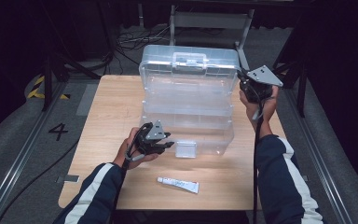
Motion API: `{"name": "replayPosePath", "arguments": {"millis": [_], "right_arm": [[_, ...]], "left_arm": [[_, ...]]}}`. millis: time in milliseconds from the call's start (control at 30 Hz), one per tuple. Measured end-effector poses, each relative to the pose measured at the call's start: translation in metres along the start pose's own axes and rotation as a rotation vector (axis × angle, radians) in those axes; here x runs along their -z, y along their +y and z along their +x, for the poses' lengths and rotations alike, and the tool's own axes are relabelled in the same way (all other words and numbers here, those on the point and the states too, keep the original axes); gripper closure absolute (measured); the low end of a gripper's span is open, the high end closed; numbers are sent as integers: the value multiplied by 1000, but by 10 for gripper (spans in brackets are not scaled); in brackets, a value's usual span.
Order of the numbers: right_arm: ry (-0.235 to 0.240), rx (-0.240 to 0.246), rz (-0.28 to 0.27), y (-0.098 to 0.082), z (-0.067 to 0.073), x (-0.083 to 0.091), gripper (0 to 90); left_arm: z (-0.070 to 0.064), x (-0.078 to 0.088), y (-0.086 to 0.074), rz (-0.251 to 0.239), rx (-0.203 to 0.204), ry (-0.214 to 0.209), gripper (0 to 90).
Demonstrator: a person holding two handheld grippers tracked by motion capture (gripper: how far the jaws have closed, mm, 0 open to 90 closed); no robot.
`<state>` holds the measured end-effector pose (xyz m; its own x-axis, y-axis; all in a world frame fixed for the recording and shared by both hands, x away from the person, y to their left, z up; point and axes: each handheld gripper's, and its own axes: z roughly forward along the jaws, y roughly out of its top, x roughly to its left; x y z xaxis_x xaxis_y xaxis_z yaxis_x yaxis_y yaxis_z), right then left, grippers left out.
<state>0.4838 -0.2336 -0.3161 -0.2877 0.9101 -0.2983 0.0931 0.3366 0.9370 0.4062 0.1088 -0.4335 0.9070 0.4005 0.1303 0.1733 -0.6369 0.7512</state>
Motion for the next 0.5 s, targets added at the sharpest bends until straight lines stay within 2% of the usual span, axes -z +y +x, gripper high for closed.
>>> {"name": "replayPosePath", "arguments": {"millis": [500], "right_arm": [[28,-15,20,4,-7,-8,847]], "left_arm": [[0,0,-1,-3,-1,2,631]]}}
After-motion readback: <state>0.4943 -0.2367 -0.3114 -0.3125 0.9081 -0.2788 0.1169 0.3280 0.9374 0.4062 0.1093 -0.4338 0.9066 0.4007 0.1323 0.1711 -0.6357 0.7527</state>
